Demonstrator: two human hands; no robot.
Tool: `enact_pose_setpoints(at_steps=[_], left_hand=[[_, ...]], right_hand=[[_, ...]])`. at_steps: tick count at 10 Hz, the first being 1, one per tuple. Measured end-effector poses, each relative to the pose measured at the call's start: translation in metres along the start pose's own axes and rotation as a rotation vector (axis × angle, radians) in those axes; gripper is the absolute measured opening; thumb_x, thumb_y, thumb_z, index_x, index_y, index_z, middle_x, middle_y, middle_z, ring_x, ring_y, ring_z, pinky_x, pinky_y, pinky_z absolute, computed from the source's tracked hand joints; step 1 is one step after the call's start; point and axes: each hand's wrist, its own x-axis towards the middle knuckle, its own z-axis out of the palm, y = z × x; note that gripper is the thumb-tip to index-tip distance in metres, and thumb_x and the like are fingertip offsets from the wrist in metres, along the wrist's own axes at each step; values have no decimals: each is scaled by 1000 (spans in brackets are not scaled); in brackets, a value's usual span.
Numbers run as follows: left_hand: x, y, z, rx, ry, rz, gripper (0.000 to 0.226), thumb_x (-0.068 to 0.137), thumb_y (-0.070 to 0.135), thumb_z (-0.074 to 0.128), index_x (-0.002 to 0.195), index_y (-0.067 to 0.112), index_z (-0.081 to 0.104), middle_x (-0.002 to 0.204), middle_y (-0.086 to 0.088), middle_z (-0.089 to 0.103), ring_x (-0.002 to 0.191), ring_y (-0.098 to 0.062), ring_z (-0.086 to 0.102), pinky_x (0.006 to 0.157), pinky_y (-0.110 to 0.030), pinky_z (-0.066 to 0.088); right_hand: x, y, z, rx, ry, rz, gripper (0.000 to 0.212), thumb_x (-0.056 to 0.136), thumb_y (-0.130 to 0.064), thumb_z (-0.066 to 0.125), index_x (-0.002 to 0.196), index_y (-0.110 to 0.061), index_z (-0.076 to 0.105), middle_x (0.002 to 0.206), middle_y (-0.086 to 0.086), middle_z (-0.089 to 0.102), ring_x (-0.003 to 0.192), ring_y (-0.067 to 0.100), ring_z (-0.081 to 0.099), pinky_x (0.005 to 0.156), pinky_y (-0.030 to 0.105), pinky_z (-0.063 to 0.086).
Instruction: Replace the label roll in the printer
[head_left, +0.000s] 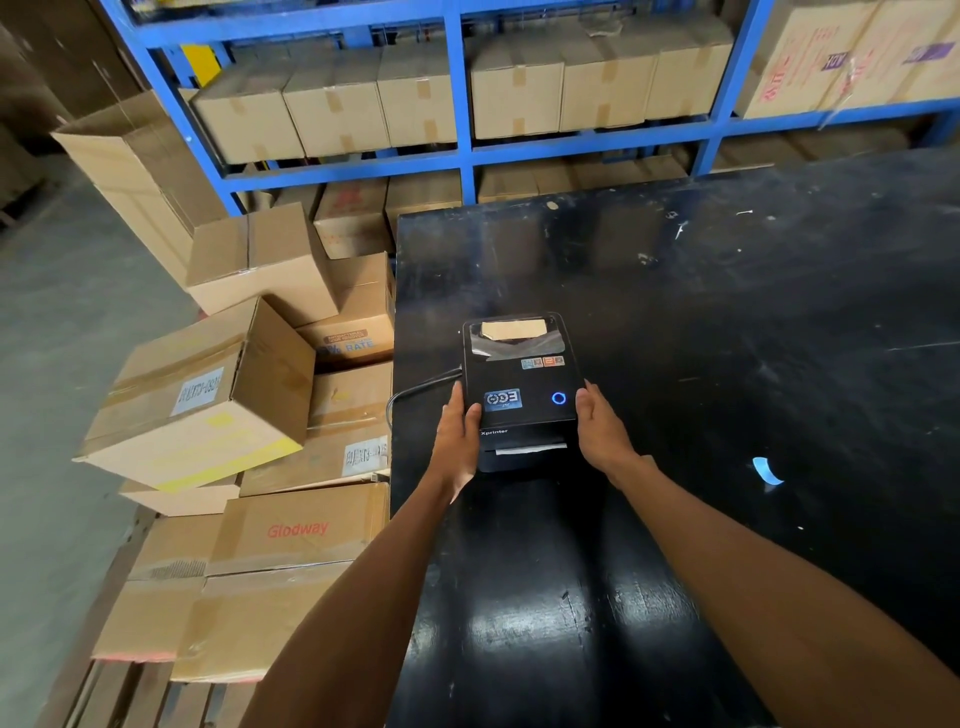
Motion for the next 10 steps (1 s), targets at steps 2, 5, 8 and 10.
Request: enact_pose_setpoints(at_steps=[2,5,8,10], left_hand=[[-1,5,-2,114,-4,36,55,110,30,32,161,21,14,160,-7,39,145,-24,42,122,-46,35],[3,7,-11,129,-33,30,55,108,31,41,159,24,22,157,-7,46,139,-26,50,117,-49,41],[17,21,-26,276,-139,16,73,103,18,54,162,16,11,162,-13,36,148,-30,38,120,-53,36],[0,-10,-59,50,-33,-163,66,106,33,47,162,27,13,160,-8,37,146,-29,40,116,-44,36]], right_hand=[[2,0,-2,-87,-5,-2,56,105,-46,18,156,-24,22,159,7,35,149,28,28,119,53,28],[-5,-5,-6,-129,22,-70,54,106,-43,23,155,-21,26,156,7,40,145,27,34,116,52,33],[-2,-10,-11,-188,1,-59,53,105,-41,30,154,-18,28,156,8,40,140,27,42,111,51,40],[8,-20,-32,-96,39,-176,52,103,-42,39,152,-25,33,155,8,38,139,25,41,111,47,40]])
